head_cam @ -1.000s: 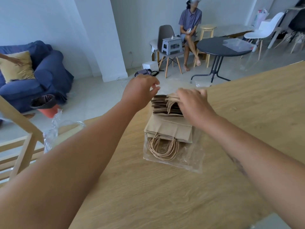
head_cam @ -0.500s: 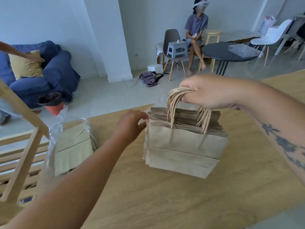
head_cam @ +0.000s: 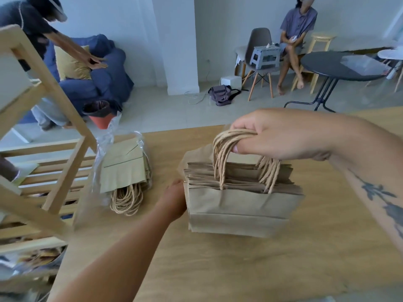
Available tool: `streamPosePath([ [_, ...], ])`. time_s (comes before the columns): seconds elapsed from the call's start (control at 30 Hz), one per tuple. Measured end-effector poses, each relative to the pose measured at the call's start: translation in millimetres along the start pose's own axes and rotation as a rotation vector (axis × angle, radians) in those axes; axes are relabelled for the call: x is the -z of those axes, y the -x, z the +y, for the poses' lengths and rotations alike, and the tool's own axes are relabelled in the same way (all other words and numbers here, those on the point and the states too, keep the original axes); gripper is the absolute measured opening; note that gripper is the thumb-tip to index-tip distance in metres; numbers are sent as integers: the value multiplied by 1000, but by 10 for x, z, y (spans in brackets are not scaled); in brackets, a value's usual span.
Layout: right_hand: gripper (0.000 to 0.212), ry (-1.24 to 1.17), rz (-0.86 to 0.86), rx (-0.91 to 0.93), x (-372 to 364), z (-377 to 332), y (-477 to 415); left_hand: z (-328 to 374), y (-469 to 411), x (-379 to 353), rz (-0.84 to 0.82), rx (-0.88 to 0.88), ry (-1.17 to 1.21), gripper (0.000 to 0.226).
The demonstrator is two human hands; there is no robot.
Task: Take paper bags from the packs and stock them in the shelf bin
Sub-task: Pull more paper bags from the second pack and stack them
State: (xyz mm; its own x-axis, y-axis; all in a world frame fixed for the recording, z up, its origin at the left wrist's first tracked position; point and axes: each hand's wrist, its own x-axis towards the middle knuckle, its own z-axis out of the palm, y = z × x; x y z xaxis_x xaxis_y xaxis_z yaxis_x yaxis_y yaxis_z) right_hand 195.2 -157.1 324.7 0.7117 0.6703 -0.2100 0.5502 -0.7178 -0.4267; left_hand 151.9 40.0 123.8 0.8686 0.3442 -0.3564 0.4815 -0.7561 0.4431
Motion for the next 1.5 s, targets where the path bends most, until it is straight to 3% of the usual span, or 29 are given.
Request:
streamPosePath([
  [0.1,15,-63,-51,5,-202,-134,-46,-415,17,27,41,-206,563,20],
  [0.13,14,-75,-53,10,-255,-202,-61,-518,86,100,37,-216,736,24],
  [0.2,14,-82,-51,16,-347,-367,-98,-684,242,265,-17,-248,939,57],
  [0.3,16,-97,-43,26,-471,-640,-181,-915,525,412,-68,-457,934,87],
  [0.4,15,-137,-30,25,-611,-878,-264,-1181,721,469,-49,-517,935,108],
  [0.67,8,-203,227,23,-972,-1167,-337,-1507,780,265,63,-437,906,67],
  [0.73,20,-206,278,1,-1030,-1135,-292,-1504,763,212,23,-379,965,53],
  [0.8,47,-183,290,-4,-1046,-1020,-204,-1510,749,177,1,-360,958,45],
  [0.9,107,-155,170,-99,-1091,-690,-47,-1488,760,180,18,-351,933,43],
  [0.97,124,-102,81,-137,-1221,-488,0,-1473,757,173,34,-344,908,43],
  [1.03,120,-27,57,-101,-1411,-377,-24,-1460,756,151,48,-313,902,46],
  [1.2,87,140,269,23,-1671,-242,-139,-1388,758,115,101,-247,901,50],
  [1.3,95,-230,347,46,-1768,-29,-122,-1357,777,78,112,-204,927,53],
  [1.4,117,-871,311,-25,-1988,183,-82,-1334,788,53,161,-164,944,58],
  [1.43,115,-981,238,-58,-2075,222,-92,-1318,787,44,179,-152,944,59],
  [1.5,85,-1023,167,-92,-2262,251,-140,-1265,802,28,219,-134,942,55],
])
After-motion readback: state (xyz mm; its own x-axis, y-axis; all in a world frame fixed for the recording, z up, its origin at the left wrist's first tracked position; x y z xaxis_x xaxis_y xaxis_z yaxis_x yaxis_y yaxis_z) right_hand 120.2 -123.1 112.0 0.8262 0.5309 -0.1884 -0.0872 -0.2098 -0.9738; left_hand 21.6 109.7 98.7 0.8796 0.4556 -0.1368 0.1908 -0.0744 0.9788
